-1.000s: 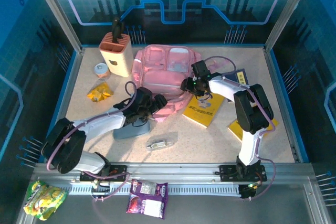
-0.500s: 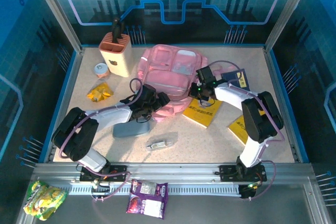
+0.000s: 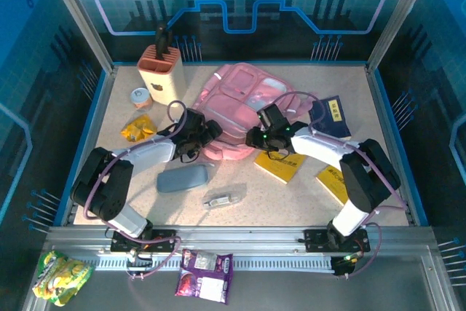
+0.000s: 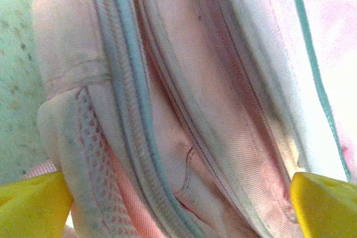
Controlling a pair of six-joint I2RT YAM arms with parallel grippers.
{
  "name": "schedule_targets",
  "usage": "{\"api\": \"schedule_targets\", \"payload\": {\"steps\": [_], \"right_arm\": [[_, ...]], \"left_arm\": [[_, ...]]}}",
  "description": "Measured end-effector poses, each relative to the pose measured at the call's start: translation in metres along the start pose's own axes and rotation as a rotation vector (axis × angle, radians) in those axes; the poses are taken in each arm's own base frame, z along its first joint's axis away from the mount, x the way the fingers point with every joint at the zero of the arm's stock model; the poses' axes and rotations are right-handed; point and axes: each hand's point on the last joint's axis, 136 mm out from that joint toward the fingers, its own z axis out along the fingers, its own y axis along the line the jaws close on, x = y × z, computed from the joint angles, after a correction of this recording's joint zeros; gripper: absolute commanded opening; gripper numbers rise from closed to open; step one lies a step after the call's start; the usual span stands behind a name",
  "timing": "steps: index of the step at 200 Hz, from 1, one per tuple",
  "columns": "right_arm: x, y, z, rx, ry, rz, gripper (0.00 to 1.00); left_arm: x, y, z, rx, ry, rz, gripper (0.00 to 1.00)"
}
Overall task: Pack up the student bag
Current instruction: Unzip the student bag at the center of the table.
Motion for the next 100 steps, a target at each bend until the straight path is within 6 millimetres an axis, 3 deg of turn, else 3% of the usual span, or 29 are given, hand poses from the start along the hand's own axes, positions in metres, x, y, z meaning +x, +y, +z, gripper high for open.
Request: {"api": "schedule_targets", "payload": {"steps": [41, 69, 100], "right_arm": [[-0.023, 0.013, -0.050, -0.078, -0.101, -0.029, 1.00], [-0.050, -0.016, -0.073, -0.048, -0.164, 0.023, 1.00], [-0.068, -0.072, -0.060, 0.054, -0.116, 0.120, 0.98]], "left_arm": [[-0.004, -0.001, -0.012, -0.005, -0.008, 0.032, 0.99], [0.000, -0.016, -0.033, 0.042, -0.018, 0.045, 0.99], [0.020, -0.040, -0.055, 0.122, -0.004, 0.064, 0.99]]}}
